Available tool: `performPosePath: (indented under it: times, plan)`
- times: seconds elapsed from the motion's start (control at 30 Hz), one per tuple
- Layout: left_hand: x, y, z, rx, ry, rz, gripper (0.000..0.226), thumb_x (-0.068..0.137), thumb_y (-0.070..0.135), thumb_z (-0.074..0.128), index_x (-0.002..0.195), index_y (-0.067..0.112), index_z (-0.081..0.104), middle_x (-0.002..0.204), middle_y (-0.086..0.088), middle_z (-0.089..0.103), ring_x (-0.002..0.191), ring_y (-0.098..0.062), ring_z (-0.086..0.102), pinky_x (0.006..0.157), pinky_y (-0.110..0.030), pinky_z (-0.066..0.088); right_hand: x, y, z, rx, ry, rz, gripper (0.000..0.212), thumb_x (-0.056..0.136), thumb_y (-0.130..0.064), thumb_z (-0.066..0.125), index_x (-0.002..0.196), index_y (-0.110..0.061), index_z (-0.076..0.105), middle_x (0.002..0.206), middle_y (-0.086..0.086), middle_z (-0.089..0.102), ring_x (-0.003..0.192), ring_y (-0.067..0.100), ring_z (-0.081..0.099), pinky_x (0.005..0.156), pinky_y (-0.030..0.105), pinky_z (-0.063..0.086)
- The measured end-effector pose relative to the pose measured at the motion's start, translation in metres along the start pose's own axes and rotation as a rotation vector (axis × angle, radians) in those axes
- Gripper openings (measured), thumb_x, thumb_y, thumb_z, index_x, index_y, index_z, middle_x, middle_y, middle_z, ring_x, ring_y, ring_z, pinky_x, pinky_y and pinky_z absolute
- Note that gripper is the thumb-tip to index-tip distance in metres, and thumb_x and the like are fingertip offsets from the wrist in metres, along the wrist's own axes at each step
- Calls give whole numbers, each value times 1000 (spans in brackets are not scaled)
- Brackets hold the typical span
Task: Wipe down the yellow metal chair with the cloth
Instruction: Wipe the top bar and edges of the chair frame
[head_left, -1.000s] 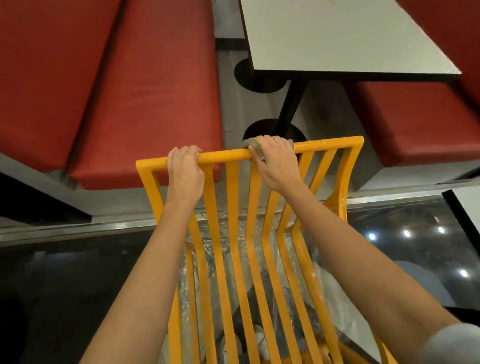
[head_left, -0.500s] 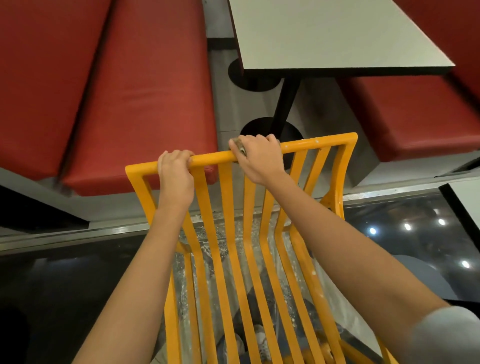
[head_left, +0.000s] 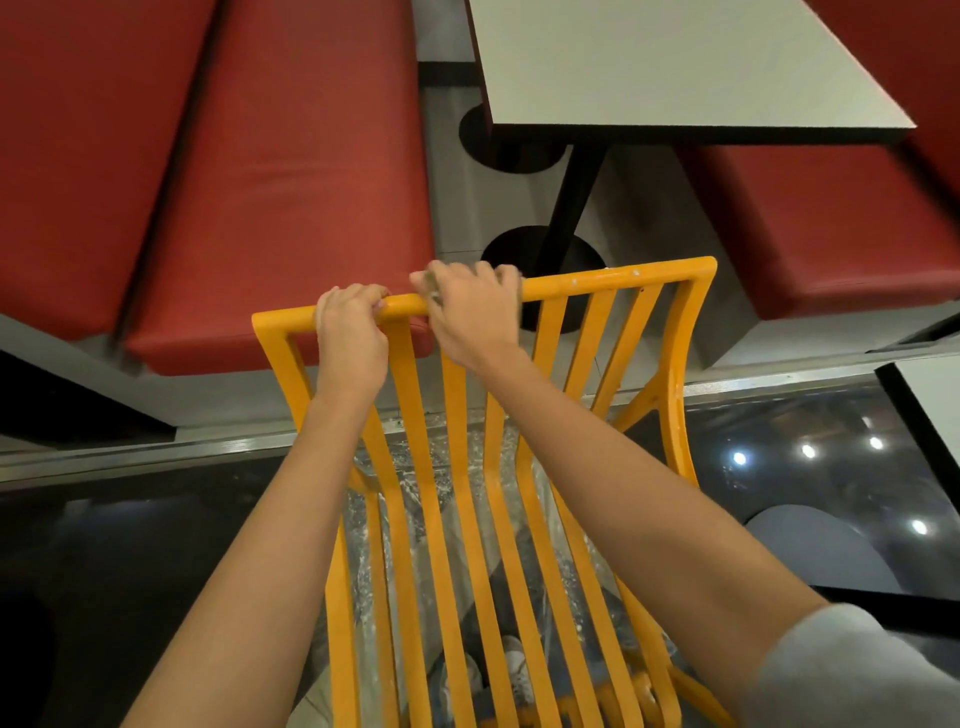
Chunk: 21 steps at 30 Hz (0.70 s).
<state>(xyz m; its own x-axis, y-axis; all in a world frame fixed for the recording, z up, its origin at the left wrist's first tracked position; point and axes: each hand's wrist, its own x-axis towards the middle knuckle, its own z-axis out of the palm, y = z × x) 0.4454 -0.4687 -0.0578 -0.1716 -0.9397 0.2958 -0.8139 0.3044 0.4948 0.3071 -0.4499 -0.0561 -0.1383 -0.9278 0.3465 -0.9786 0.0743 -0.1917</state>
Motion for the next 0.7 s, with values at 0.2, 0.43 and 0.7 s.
performPosePath:
  times: [0.2, 0.43, 0.7]
  plan:
    - [0, 1, -6, -18, -25, 4, 29, 94, -5, 43, 106, 0, 69, 99, -21, 69, 93, -40, 56, 97, -43, 34, -22, 48, -11, -17, -37, -330, 39, 103, -36, 38, 141, -34, 45, 122, -8, 58, 111, 19, 50, 98, 36, 35]
    - [1, 4, -3, -7, -24, -61, 31, 94, -5, 43, 109, 1, 69, 104, -22, 69, 98, -41, 55, 100, -42, 33, 5, 15, -14, 48, -141, -44, 34, 105, -41, 34, 114, -26, 63, 105, -2, 70, 100, 27, 60, 92, 44, 30]
    - [-2, 8, -8, -43, -32, -61, 30, 98, -3, 42, 111, 0, 69, 106, -20, 69, 100, -38, 55, 108, -42, 30, -36, 112, -31, -92, -39, -173, 47, 104, -37, 37, 150, -36, 33, 143, -2, 49, 134, 24, 42, 120, 42, 20]
